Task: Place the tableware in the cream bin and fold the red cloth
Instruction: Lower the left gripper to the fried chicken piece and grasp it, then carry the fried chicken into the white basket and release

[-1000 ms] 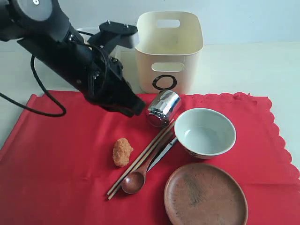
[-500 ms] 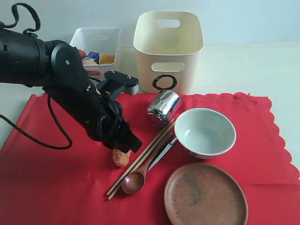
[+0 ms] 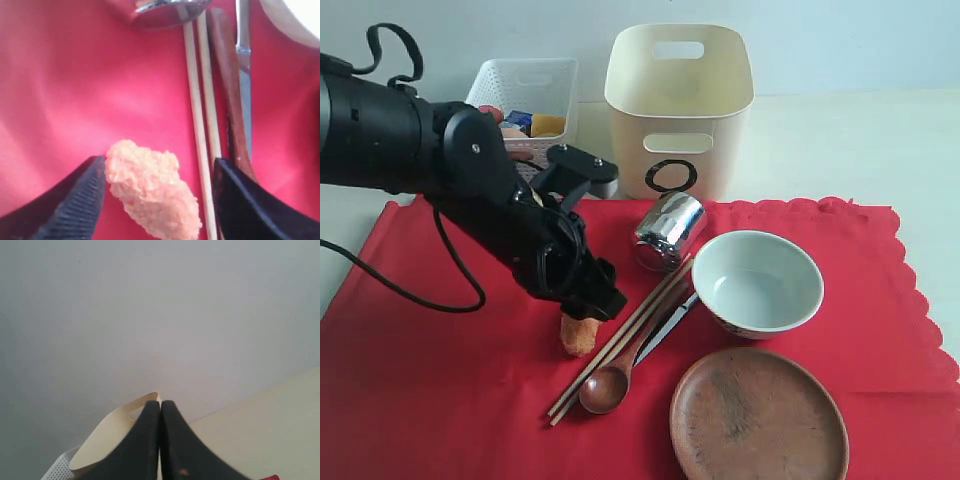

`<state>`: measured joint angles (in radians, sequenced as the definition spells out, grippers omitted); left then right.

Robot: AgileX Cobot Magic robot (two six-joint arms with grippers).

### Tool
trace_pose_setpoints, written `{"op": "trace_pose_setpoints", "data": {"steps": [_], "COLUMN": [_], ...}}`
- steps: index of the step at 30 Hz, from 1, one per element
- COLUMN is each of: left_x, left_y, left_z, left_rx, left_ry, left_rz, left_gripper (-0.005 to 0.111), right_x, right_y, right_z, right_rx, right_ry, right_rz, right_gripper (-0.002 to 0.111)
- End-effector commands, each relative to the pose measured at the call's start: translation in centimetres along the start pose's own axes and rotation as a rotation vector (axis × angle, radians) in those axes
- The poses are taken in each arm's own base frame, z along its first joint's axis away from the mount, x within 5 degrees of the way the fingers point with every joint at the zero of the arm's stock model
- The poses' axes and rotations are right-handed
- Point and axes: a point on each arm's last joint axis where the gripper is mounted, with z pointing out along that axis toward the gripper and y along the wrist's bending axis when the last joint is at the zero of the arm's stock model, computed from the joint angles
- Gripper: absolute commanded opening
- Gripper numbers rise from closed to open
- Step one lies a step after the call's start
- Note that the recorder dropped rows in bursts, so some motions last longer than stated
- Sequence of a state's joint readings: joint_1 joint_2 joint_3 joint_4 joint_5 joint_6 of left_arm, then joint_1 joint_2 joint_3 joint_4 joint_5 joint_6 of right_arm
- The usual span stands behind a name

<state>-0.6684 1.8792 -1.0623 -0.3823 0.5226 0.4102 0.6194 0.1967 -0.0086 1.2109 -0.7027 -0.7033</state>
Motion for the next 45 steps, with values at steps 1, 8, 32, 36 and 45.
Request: {"op": "trace_pose_setpoints", "data": {"steps": [1, 8, 32, 36, 45], "left_x": [0.5, 1.3, -0.7, -2.1, -6.0], "left_y": [0.2, 0.6, -0.2, -0.4, 3.9], "left_z": [1.4, 3.5, -0.3, -2.6, -9.2], "left_rx": [-0.006, -0.002, 0.030, 0.016, -0.116], "left_ry": [0.034, 0.098, 0.052, -0.006, -0.250], "left_rz": [0.003, -0.007, 0.018, 0.054, 0.031], "left_gripper": [0.061, 0.061, 0.000, 0.000, 0.000], "right_x": [0.0, 0.0, 0.0, 0.0, 0.0], "right_y": [0.0, 0.0, 0.0, 0.0, 0.0], "right_z": [0.0, 0.0, 0.0, 0.0, 0.0], "right_rx": [0.000, 0.000, 0.000, 0.000, 0.000], "right_ry": [-0.007, -0.007, -0.007, -0.007, -0.007], "right_rz": [-0.011, -0.011, -0.011, -0.011, -0.011], "right_gripper": [0.000, 0.000, 0.000, 0.000, 0.000]}}
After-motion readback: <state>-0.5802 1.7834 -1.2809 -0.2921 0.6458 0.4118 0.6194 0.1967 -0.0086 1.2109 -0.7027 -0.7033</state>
